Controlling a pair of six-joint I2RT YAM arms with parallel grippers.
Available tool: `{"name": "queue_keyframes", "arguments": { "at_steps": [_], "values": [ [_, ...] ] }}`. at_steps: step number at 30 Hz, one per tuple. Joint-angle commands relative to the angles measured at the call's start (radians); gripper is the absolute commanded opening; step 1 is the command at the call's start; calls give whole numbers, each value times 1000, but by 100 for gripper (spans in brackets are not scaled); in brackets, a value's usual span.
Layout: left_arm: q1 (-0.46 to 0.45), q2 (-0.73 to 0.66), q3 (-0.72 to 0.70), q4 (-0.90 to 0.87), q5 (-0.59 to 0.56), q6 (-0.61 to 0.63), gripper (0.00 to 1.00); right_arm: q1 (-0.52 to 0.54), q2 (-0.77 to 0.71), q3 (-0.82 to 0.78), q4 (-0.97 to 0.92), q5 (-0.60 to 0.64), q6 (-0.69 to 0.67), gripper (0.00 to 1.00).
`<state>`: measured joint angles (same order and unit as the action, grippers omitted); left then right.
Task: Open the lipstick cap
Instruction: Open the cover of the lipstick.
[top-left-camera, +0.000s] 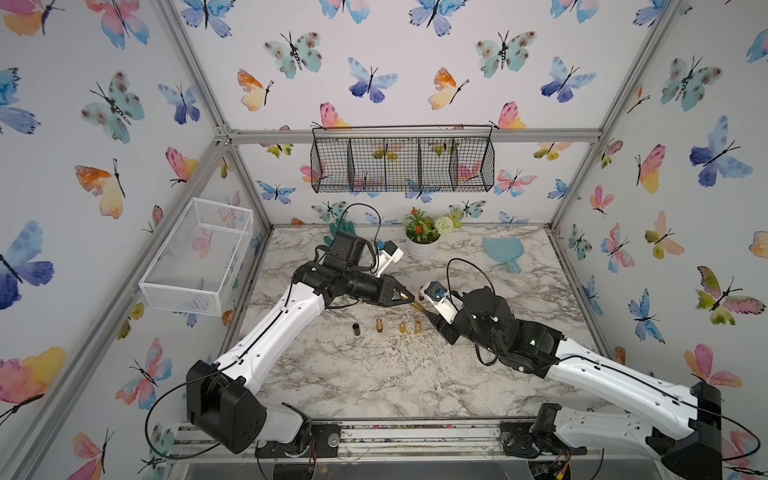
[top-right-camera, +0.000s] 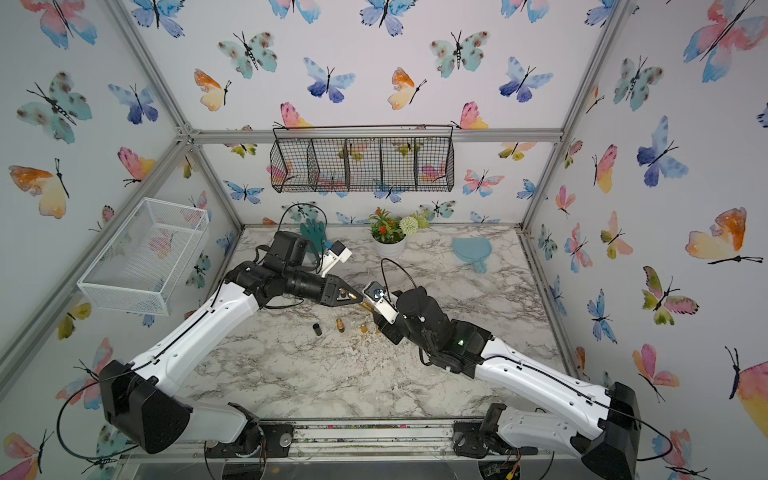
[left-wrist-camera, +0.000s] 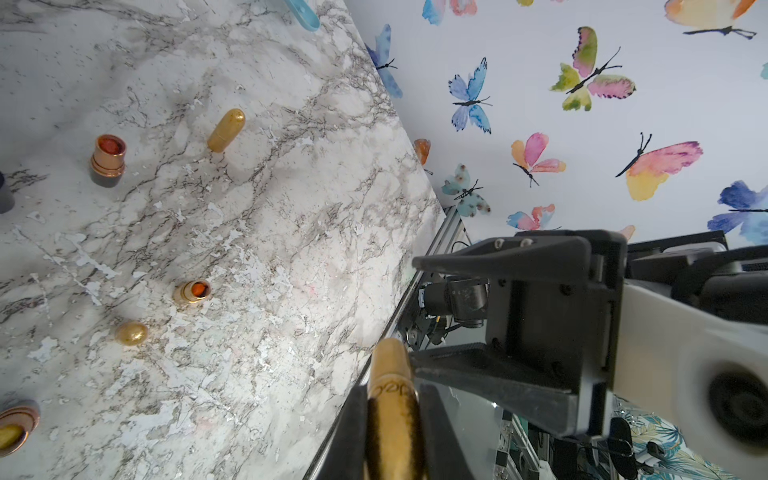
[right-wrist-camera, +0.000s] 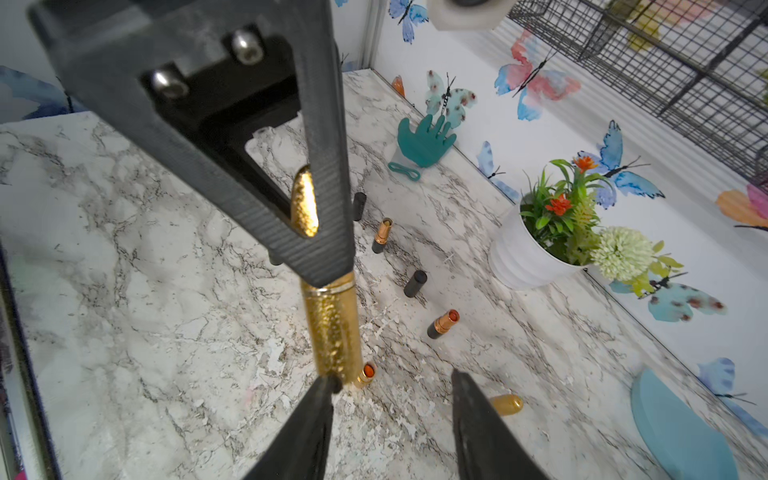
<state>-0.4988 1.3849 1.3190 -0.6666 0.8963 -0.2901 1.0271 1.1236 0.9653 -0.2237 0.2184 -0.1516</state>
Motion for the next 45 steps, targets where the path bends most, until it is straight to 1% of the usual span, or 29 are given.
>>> {"name": "queue_keyframes", "arguments": {
  "at_steps": [1, 8, 10, 12, 15, 17, 19, 22, 24, 35, 41, 45],
  "values": [
    [9, -24, -10, 8, 73, 8, 3, 1, 35, 10, 69, -63, -15, 48],
    [12, -11, -5, -8, 94, 24, 3, 1, 71, 21, 109, -79, -36, 48],
    [12, -9, -1, -10, 94, 26, 3, 1, 84, 22, 116, -76, -43, 44],
    [12, -3, 2, -26, 84, 35, 1, 1, 94, 24, 118, -71, -48, 38],
    [12, 9, 3, -47, 82, 45, 0, 1, 97, 25, 122, -73, -55, 35],
    [12, 16, 2, -47, 84, 49, 0, 1, 100, 25, 128, -79, -62, 30],
    [12, 26, 2, -51, 70, 50, 0, 1, 104, 31, 123, -79, -70, 22],
    [16, 44, 13, -66, 47, 59, 0, 1, 107, 41, 102, -70, -79, 7],
    [26, 52, 19, -71, 40, 62, 0, 1, 98, 39, 92, -54, -83, 2],
    [125, 65, 16, -59, 55, 50, 0, 1, 37, -11, 9, 38, -85, 2],
    [165, 60, -16, -33, 58, 37, 0, 1, -8, -53, -32, 64, -62, 2],
    [185, 50, -19, -5, 82, 16, 0, 1, -38, -76, -59, 90, -50, 2]
  ]
}}
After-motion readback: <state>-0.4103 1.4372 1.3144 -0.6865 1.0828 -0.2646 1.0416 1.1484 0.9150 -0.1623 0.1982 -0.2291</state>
